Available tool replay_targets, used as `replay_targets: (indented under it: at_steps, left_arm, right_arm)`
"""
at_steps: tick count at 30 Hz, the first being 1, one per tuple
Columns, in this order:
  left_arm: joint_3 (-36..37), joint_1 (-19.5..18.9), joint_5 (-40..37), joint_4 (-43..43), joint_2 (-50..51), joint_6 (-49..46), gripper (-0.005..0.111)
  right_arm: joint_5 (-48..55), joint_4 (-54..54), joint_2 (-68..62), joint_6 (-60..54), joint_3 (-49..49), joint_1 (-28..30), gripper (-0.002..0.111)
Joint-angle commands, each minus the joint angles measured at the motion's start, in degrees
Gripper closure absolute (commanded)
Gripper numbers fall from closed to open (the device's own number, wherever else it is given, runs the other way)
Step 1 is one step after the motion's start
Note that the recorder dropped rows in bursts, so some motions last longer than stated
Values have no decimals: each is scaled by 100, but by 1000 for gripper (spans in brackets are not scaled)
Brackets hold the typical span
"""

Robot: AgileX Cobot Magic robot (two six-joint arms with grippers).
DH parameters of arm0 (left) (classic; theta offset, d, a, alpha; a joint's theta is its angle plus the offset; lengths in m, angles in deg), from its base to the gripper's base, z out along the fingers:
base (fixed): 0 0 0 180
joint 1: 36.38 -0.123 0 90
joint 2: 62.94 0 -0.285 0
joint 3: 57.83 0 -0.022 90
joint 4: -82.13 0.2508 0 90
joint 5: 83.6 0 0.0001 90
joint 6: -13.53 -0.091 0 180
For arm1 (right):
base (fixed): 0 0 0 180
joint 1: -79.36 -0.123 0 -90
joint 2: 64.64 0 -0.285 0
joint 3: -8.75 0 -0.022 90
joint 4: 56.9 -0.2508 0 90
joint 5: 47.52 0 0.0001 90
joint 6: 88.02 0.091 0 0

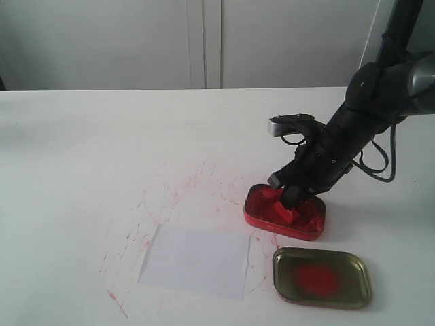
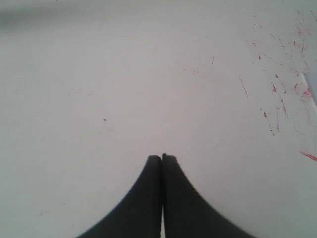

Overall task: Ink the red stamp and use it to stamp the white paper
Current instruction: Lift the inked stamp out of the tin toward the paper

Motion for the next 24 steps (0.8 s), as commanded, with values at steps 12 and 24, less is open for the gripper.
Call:
replay_targets:
  at_steps: [12,24]
  left_arm:
    - [22,-15,6,-47,-23,1,107]
    - [22,-15,6,-47,-23,1,107]
  right_arm:
    - [38,-129,147,-38,81,13,108]
    - [130,-137,513,39,108,13,108]
